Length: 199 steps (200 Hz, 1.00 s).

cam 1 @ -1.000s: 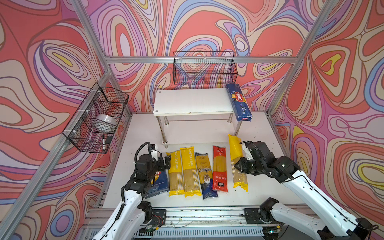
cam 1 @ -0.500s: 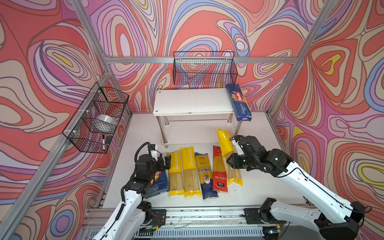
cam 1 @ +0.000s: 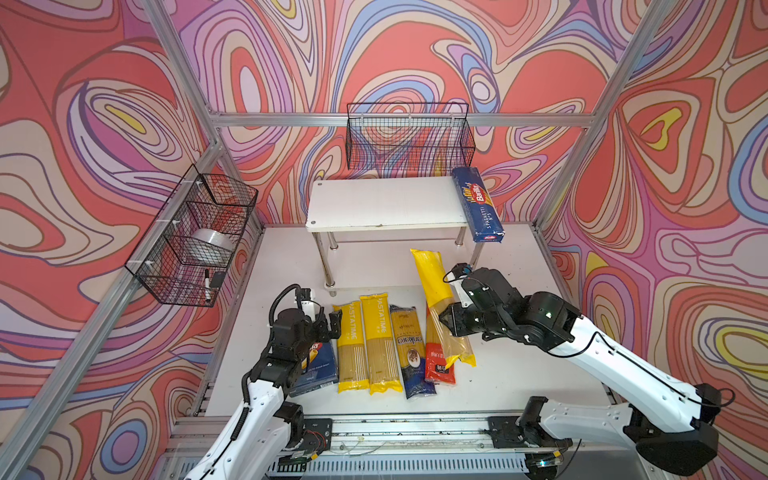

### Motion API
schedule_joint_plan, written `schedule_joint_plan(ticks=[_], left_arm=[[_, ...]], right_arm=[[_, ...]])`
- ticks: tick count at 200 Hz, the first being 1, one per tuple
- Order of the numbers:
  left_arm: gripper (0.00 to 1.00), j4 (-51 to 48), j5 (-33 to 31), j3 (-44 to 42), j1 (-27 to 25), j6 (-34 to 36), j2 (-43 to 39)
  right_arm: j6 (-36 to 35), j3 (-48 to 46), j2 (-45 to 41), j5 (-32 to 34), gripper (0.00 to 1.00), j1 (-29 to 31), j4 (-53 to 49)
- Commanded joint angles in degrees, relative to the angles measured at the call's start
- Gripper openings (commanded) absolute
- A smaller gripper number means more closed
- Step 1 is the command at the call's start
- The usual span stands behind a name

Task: Place and organize the pasta boxes and bags onto the shelf
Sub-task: 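Lift the yellow-topped bag with the right gripper, tilting it upright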

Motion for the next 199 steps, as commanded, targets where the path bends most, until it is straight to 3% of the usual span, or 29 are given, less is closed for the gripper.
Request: schedule_joint_plan(ticks=[1,199], left_arm=[[1.00,0.0,0.0,-0.3,-0.1,0.7,-0.6],[1.00,-0.1,-0.6,-0.3,0.0,0.5,-0.5]], right_arm=[[-1.3,4.1,-0.6,3.2,0.02,1.0,4.2],[-3.0,19.1,4.7,6.4,0.03,1.1,-2.1]])
